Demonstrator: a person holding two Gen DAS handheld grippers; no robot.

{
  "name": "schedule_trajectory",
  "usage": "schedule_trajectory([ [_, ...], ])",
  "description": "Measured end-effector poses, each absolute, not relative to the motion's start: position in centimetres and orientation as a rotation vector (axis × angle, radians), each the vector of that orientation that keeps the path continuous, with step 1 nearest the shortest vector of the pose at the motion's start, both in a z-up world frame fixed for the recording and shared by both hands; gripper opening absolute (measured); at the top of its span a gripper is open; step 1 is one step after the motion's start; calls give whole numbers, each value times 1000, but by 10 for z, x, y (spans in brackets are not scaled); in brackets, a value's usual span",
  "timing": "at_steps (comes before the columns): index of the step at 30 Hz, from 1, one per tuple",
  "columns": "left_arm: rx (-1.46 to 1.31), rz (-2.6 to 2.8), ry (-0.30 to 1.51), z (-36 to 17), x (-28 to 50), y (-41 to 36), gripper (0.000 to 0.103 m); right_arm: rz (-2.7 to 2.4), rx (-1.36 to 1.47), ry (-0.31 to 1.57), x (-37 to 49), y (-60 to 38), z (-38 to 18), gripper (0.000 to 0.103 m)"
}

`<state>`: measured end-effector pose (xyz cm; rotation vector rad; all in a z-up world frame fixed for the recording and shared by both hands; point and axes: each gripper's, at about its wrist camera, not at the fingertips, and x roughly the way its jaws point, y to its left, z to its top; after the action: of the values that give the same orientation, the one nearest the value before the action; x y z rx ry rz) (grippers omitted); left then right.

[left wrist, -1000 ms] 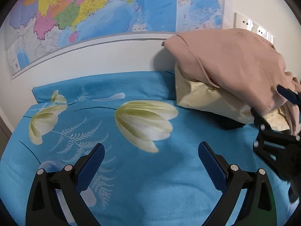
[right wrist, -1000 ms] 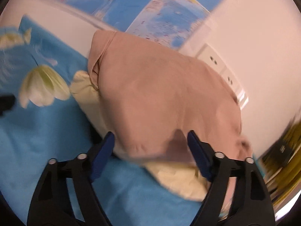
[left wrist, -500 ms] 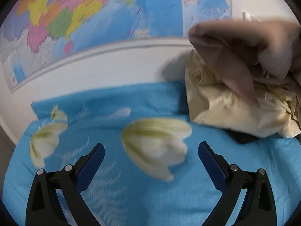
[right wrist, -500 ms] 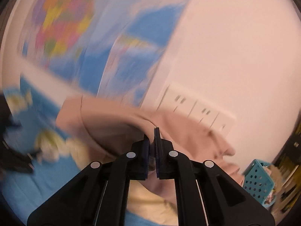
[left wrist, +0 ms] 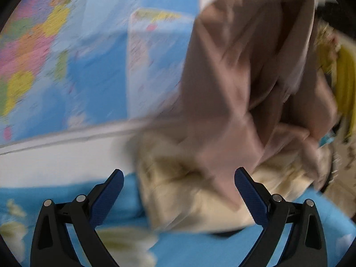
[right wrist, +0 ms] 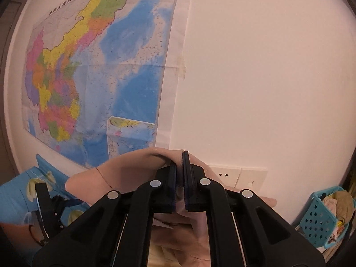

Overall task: Fold large clothes
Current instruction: 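Lift the pink jacket with the right gripper while the left gripper grasps its collar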

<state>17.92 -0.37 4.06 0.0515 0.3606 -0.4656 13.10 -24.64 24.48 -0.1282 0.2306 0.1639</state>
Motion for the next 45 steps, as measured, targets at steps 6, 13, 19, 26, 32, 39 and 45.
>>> schedule_trajectory([
  [6,114,-611,325,53,204,-40,38,177,-115,245,124,-256,246,5],
  [13,61,-563,244,116,186,-41,5,141,-87,150,81,-271,286,5],
  [19,-31,-597,-6,223,101,-12,4,121,-40,-20,1,-293,362,5],
  [26,-53,-545,-180,310,-18,48,4,222,-21,-174,-104,-292,421,4],
  [32,34,-440,-211,334,-116,95,5,411,53,-174,-154,-284,421,5],
  [39,151,-242,-206,367,-198,121,5,641,164,-119,-153,-273,398,5],
  [45,207,-71,67,302,-109,130,5,681,296,191,-20,-236,315,5],
])
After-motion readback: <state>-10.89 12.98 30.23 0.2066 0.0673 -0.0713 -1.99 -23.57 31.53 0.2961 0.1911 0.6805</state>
